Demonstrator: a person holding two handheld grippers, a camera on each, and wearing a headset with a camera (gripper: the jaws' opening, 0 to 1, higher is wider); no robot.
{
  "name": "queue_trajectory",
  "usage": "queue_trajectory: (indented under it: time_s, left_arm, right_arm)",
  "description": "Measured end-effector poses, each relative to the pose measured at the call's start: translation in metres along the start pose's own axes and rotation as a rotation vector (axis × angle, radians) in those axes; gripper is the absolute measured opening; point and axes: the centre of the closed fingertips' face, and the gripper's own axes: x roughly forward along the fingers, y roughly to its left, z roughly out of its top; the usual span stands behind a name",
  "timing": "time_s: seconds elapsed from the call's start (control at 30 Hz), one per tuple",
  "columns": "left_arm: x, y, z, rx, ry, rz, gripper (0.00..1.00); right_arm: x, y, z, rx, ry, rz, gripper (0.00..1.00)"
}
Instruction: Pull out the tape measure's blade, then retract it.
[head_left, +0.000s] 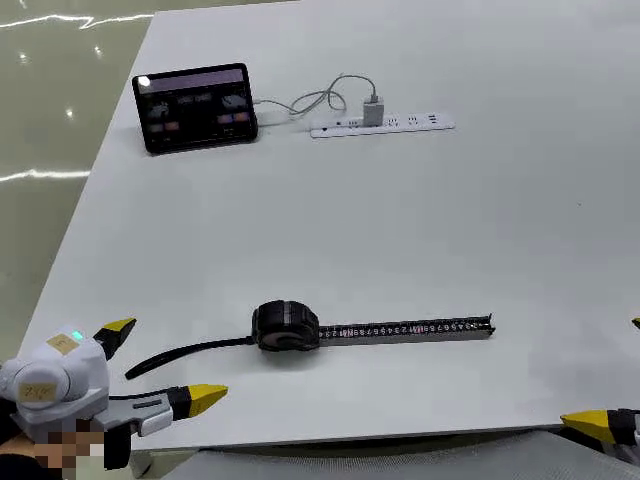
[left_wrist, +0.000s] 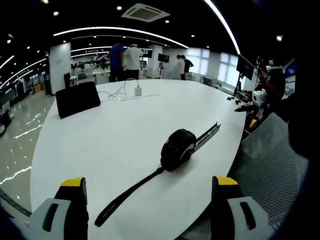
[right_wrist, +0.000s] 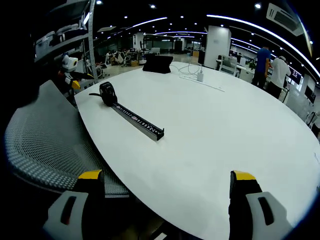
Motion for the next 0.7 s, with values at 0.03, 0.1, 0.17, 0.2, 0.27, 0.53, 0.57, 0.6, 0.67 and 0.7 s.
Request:
queue_trajectory:
  time_s: [0.03, 0.1, 0.17, 0.2, 0.27, 0.53, 0.57, 0.6, 0.67, 0.7]
  left_arm:
    - [0.001, 0.003, 0.000, 0.001, -0.001, 0.004, 1.00]
    - [0.003, 0.005, 0.003, 0.002, -0.007, 0.010, 1.00]
    - [0.004, 0.004, 0.007, -0.005, -0.017, 0.007, 1.00]
    - [0.005, 0.003, 0.009, 0.002, -0.022, 0.007, 1.00]
    - [0.006, 0.001, 0.011, 0.002, -0.030, -0.004, 1.00]
    - [0.012, -0.009, 0.008, 0.009, -0.008, -0.019, 1.00]
    - [0.013, -0.010, 0.007, 0.007, -0.004, -0.021, 1.00]
    - [0.013, -0.011, 0.007, 0.010, -0.003, -0.021, 1.00]
    - [0.015, -0.012, 0.007, 0.007, -0.002, -0.023, 1.00]
    - [0.016, -0.013, 0.006, 0.007, -0.002, -0.024, 1.00]
  right_arm:
    - [0.000, 0.000, 0.001, -0.002, -0.002, -0.001, 1.00]
    - [0.000, 0.000, 0.001, -0.009, -0.002, -0.002, 1.00]
    - [0.000, 0.000, 0.003, -0.008, -0.006, 0.000, 1.00]
    - [0.000, 0.001, 0.005, -0.008, -0.011, 0.001, 1.00]
    - [-0.001, 0.002, 0.007, -0.010, -0.015, 0.003, 1.00]
    - [-0.003, 0.004, 0.002, -0.007, -0.012, 0.010, 1.00]
    - [-0.003, 0.005, 0.002, -0.005, -0.013, 0.011, 1.00]
    - [-0.004, 0.005, 0.003, -0.007, -0.017, 0.009, 1.00]
    - [-0.004, 0.003, 0.004, -0.005, -0.020, 0.005, 1.00]
    - [-0.004, 0.003, 0.005, -0.001, -0.020, 0.003, 1.00]
